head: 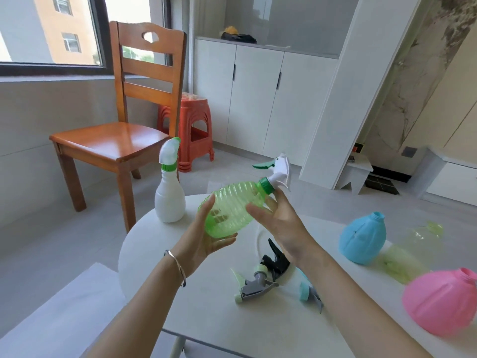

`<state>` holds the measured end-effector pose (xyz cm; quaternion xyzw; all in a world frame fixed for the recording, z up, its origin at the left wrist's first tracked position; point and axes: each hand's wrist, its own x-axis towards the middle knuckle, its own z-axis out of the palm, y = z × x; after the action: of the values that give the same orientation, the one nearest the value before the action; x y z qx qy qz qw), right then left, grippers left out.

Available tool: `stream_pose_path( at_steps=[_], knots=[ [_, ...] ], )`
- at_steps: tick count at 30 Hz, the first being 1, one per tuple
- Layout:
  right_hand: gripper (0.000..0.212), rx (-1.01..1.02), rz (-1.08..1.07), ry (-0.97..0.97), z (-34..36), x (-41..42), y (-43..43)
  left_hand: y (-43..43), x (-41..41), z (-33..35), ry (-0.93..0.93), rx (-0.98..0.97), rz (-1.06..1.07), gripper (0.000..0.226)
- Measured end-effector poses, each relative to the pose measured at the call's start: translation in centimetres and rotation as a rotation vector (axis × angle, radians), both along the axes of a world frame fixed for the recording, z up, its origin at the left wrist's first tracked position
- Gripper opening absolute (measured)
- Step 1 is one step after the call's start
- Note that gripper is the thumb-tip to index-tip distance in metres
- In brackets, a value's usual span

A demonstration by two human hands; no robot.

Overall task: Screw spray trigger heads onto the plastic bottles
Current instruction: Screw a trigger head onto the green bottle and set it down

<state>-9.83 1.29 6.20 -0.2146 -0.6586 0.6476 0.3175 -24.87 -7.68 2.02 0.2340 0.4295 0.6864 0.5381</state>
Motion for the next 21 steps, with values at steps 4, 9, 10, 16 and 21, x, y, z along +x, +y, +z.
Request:
stream_pose_path(
  at_steps=[4, 9, 10, 16, 21],
  knots=[
    [0.062, 0.077, -0.022, -0.094, -0.8, -3.3, -0.9, -0.5, -1.6, -0.3, -0.096, 0.025, 0.017, 0.071],
    [0.063, 0.138, -0.053, -0.135, -1.5, -7.1, -0.8, -1.4, -4.4, -0.4, 0.14, -0.145, 0.139, 0.063],
    [0.064, 0.149, -0.068, -0.143, -1.8, -7.9, -0.5, -1.6, -5.0, -0.5, 0.234, -0.177, 0.181, 0.055],
    [0.067, 0.222, -0.144, -0.292, -4.4, -11.4, 2.2, -3.4, -9.9, -3.1, 0.651, -0.309, 0.467, 0.039],
    [0.077, 0.286, -0.149, -0.412, -7.0, -13.6, 3.8, -4.9, -12.1, -5.5, 0.943, -0.432, 0.434, 0.056]
  ],
)
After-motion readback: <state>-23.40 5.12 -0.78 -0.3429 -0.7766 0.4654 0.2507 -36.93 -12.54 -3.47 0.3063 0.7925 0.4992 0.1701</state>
